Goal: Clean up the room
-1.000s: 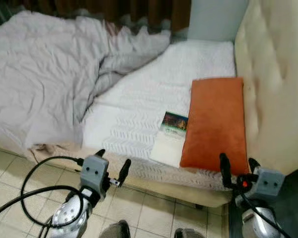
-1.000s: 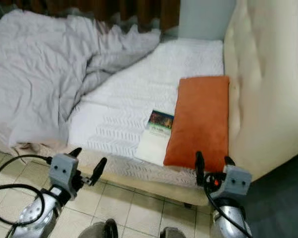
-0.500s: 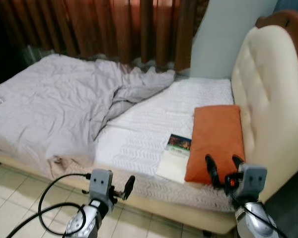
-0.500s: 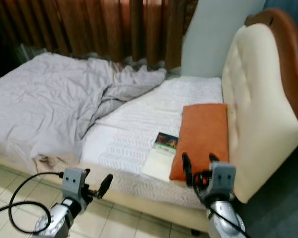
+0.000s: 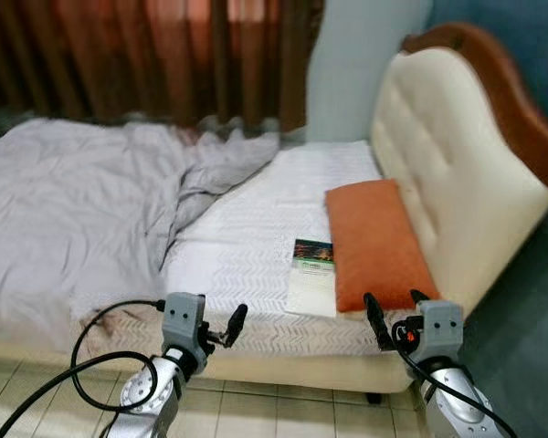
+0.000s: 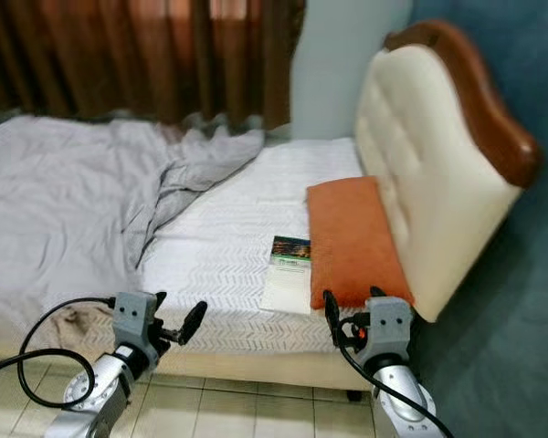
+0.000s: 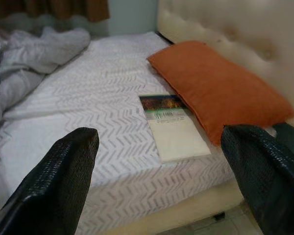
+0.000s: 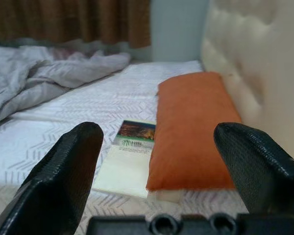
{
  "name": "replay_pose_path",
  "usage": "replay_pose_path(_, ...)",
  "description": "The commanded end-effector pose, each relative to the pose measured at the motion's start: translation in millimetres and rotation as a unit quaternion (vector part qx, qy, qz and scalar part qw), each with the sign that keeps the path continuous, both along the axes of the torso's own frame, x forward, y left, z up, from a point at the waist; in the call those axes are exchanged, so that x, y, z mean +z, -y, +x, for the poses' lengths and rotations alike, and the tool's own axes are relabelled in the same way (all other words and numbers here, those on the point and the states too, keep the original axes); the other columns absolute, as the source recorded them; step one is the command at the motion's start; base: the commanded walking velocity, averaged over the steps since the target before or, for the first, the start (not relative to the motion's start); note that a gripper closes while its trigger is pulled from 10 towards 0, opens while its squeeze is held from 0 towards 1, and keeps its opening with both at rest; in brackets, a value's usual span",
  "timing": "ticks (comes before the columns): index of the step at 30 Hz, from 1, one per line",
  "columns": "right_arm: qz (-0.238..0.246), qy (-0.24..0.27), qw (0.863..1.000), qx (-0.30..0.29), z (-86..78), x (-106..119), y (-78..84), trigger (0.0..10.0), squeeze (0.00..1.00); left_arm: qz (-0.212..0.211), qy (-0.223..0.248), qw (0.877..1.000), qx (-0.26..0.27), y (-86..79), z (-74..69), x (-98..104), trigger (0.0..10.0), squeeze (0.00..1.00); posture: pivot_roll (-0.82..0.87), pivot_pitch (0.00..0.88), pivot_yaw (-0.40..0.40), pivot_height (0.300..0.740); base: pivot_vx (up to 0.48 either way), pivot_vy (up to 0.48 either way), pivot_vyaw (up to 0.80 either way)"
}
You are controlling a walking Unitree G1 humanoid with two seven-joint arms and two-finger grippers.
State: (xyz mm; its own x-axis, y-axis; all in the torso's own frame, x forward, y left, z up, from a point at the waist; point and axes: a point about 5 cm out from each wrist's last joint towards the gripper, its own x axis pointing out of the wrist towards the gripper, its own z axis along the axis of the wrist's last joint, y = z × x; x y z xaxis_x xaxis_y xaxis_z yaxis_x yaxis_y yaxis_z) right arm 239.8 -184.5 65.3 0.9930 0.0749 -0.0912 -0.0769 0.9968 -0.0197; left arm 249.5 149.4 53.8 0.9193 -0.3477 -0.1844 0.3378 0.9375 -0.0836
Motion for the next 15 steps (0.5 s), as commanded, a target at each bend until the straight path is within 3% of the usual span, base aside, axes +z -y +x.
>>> replay_pose_path(1,-0.005,0.004,1.000,0.002,2.4,0.6,0.5,10.0,0.00,0.005,-0.005,1.000,0.006,-3.2,1.6,-3.7,10.0,0.00,-0.03,0.000,-0.021,0.740,0.000,0.480,0.00)
replay_pose_path(3,-0.007,0.006,1.000,0.003,3.3,0.6,0.6,10.0,0.00,0.038,0.013,0.999,0.011,-4.6,3.4,-3.3,10.0,0.00,-0.03,0.000,-0.021,0.740,0.000,0.480,0.00)
replay_pose_path(5,-0.008,0.007,1.000,0.004,3.7,0.5,0.8,10.0,0.00,0.067,0.012,0.998,0.016,-4.5,5.2,-5.6,10.0,0.00,-0.03,0.000,-0.021,0.740,0.000,0.000,0.00)
replay_pose_path(11,-0.008,0.013,1.000,0.008,5.8,1.8,-1.7,10.0,0.00,0.036,0.023,0.999,0.013,-1.2,8.5,-1.1,10.0,0.00,-0.04,0.000,-0.014,0.740,0.000,0.000,0.00)
replay_pose_path(15,-0.010,0.014,1.000,0.006,5.1,1.2,-1.6,10.0,0.00,0.020,0.015,0.999,0.021,-2.3,7.6,-3.6,10.0,0.00,-0.04,0.000,-0.011,0.740,0.425,0.000,0.00)
